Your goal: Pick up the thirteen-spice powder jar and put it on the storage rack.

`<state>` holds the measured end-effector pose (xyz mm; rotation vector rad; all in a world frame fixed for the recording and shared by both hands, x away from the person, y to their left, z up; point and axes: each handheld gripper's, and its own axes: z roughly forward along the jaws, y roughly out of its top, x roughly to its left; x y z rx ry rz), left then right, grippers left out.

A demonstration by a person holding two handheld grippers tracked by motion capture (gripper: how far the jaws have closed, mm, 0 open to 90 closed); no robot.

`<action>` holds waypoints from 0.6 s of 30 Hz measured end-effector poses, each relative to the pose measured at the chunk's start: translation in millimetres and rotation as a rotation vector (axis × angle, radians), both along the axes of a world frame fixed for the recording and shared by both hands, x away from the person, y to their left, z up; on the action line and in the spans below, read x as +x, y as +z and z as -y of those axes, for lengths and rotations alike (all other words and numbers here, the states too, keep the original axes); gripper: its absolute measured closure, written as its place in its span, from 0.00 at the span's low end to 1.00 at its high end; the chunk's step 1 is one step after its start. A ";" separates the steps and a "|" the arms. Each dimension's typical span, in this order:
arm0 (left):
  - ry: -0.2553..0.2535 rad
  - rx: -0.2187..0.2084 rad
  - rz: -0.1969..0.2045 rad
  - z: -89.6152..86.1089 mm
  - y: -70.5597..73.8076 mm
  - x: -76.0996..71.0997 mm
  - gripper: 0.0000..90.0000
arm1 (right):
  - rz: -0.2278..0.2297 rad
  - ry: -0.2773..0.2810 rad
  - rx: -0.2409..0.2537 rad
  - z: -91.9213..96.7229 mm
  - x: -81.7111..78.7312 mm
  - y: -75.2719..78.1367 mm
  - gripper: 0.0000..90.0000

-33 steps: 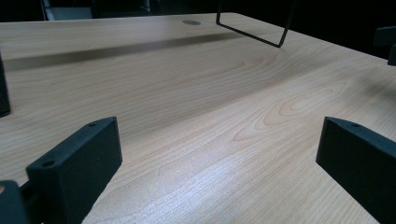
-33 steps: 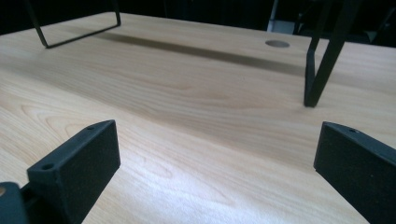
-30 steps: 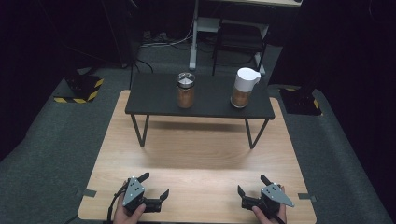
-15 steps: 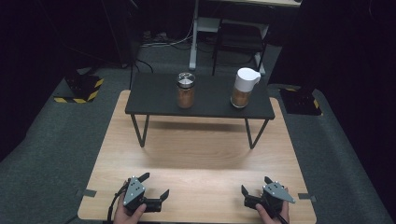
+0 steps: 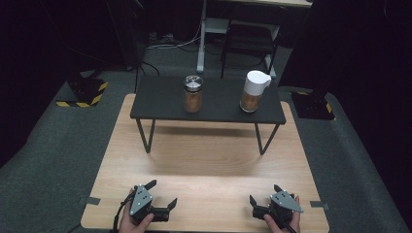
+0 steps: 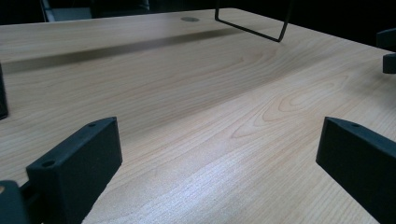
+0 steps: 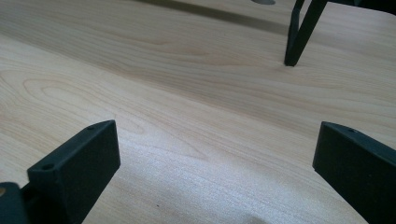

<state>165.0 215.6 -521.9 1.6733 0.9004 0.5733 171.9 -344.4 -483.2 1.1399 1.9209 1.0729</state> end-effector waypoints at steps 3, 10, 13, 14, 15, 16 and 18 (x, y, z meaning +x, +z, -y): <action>0.001 0.000 0.000 0.2 0.0 -0.2 0.01 | 0.005 0.004 -0.013 -1.8 -0.7 -0.1 0.00; -0.002 -0.011 -0.001 -1.3 -0.9 0.2 0.01 | -0.033 0.057 -0.021 2.3 6.7 4.4 0.00; -0.002 -0.002 -0.003 -0.7 0.2 0.1 0.01 | -0.051 0.065 -0.014 4.3 10.1 6.0 0.00; -0.001 0.000 -0.004 -0.4 0.4 0.2 0.01 | -0.056 0.066 -0.010 5.0 11.2 6.4 0.00; -0.001 0.000 -0.005 -0.3 0.6 0.4 0.01 | -0.062 0.071 -0.006 6.2 12.5 6.9 0.00; -0.001 0.000 -0.006 -0.1 0.6 0.5 0.01 | -0.067 0.072 -0.003 6.6 13.5 7.2 0.00; -0.002 0.000 -0.009 -0.1 0.9 0.9 0.01 | -0.076 0.077 0.002 7.7 15.3 7.9 0.00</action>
